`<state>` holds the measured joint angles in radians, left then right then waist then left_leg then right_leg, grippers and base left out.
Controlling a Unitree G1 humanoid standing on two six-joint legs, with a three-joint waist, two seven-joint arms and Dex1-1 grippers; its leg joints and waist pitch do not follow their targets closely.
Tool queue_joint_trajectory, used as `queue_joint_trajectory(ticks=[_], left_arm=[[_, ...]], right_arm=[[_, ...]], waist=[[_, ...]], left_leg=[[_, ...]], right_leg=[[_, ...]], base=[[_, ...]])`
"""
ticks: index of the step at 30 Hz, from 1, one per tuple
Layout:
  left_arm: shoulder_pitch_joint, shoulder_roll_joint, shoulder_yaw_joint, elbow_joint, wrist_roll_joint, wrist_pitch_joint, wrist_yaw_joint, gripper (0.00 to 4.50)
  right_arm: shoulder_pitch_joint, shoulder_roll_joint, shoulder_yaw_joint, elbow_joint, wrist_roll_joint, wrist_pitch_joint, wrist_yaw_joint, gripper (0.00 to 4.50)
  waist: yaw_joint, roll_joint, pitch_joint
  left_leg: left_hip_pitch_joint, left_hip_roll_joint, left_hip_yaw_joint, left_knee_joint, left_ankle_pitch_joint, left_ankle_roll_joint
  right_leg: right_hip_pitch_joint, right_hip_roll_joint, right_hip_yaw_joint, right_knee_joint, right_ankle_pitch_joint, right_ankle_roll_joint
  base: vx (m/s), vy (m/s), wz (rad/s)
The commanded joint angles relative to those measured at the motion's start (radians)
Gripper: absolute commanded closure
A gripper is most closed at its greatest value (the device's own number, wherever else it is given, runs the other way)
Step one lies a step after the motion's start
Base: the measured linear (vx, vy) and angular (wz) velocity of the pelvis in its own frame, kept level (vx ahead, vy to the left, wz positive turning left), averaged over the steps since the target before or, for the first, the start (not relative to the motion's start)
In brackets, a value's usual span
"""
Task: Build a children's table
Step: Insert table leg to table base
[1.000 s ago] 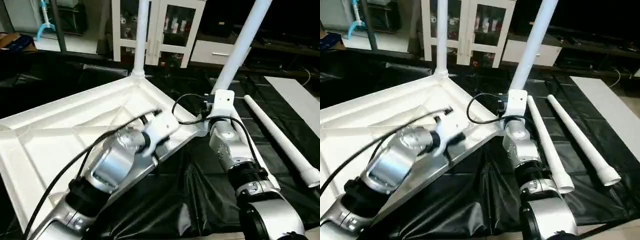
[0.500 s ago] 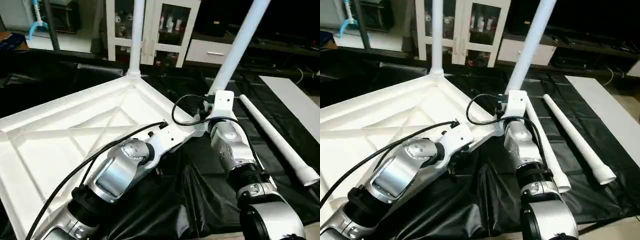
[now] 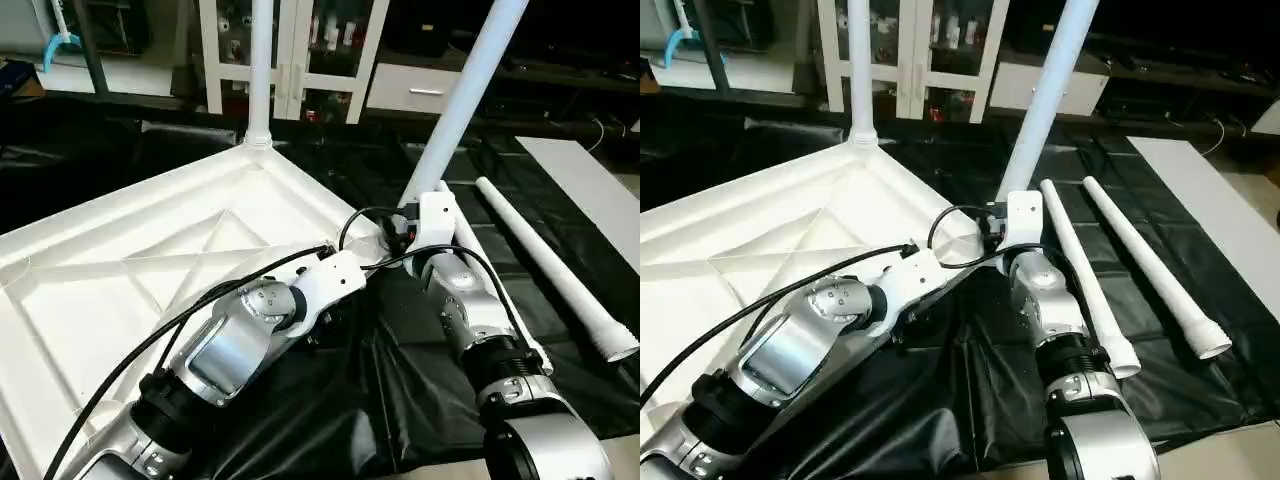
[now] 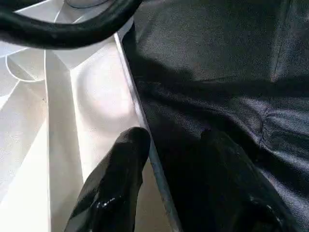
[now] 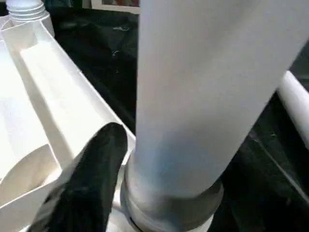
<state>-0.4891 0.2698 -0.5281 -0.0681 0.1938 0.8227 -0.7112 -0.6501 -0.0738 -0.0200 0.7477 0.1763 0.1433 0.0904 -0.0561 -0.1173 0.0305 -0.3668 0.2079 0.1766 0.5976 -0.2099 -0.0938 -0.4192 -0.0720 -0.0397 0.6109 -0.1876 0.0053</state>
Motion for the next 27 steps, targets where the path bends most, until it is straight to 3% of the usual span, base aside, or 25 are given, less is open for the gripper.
queue_joint_trajectory(ticks=[1,6,12,14,17,19,23,24,27], left_arm=[[-0.007,-0.004,-0.021,0.003,0.005,-0.005,0.005,2.43],[-0.009,-0.002,-0.022,0.006,0.004,-0.009,0.009,2.43],[-0.006,0.004,-0.018,0.021,0.002,-0.034,0.012,2.43],[-0.002,0.006,-0.016,0.023,0.001,-0.037,0.013,2.43],[-0.001,0.009,-0.009,0.029,-0.001,-0.041,0.017,2.43],[-0.003,0.01,-0.006,0.033,-0.001,-0.045,0.019,2.43],[-0.016,0.021,-0.011,0.049,0.009,-0.076,0.02,2.43],[-0.019,0.021,-0.008,0.053,0.008,-0.081,0.02,2.43],[-0.029,0.003,0.01,0.066,-0.001,-0.099,0.036,2.43]], right_arm=[[0.01,0.004,0.021,0.005,-0.012,0.032,0.024,1.15],[0.017,-0.005,0.034,-0.037,-0.02,0.056,0.045,0.96],[0.112,-0.044,0.064,-0.264,0.001,0.144,0.132,0.96],[0.154,-0.068,0.065,-0.357,0.016,0.179,0.144,0.96],[0.215,-0.108,0.059,-0.485,0.037,0.228,0.161,0.96],[0.239,-0.125,0.053,-0.533,0.045,0.248,0.17,0.96],[0.288,-0.154,0.031,-0.625,0.054,0.299,0.195,0.96],[0.299,-0.161,0.029,-0.642,0.053,0.311,0.201,0.96],[0.357,-0.203,0.009,-0.734,0.073,0.376,0.218,0.96]], waist=[[0.009,0.019,-0.049],[0.01,0.017,-0.049],[0.017,0.008,-0.049],[0.021,0.011,-0.048],[0.024,0.009,-0.047],[0.034,0.02,-0.047],[0.042,0.014,-0.046],[0.042,0.023,-0.046],[0.043,0.015,-0.046]], left_leg=[[0.005,0.02,0.006,-0.069,-0.103,0.021],[0.005,0.02,0.006,-0.068,-0.1,0.013],[0.007,0.019,0.007,-0.065,-0.047,0.039],[0.009,0.02,0.007,-0.065,-0.052,0.04],[0.008,0.02,0.006,-0.066,-0.05,0.04],[0.013,0.022,0.006,-0.065,-0.059,0.032],[0.011,0.02,0.006,-0.065,-0.068,0.03],[0.011,0.02,0.005,-0.065,-0.068,0.026],[0.009,0.019,0.005,-0.065,-0.062,0.023]], right_leg=[[0.052,-0.042,0.036,-0.054,-0.018,-0.213],[0.054,-0.042,0.036,-0.053,-0.031,-0.205],[0.059,-0.041,0.038,-0.05,0.028,-0.203],[0.058,-0.042,0.038,-0.05,0.019,-0.202],[0.058,-0.041,0.04,-0.05,0.014,-0.196],[0.056,-0.04,0.04,-0.05,0.009,-0.193],[0.056,-0.041,0.041,-0.053,-0.018,-0.184],[0.055,-0.04,0.041,-0.051,-0.018,-0.185],[0.059,-0.037,0.04,-0.052,-0.004,-0.185]], base=[[0.0,0.0,0.0],[0.0,0.0,0.0],[0.0,0.0,0.0],[0.0,0.0,0.0],[0.0,0.0,0.0],[0.0,0.0,0.0],[0.0,0.0,0.0],[0.0,0.0,0.0],[0.0,0.0,0.0]])
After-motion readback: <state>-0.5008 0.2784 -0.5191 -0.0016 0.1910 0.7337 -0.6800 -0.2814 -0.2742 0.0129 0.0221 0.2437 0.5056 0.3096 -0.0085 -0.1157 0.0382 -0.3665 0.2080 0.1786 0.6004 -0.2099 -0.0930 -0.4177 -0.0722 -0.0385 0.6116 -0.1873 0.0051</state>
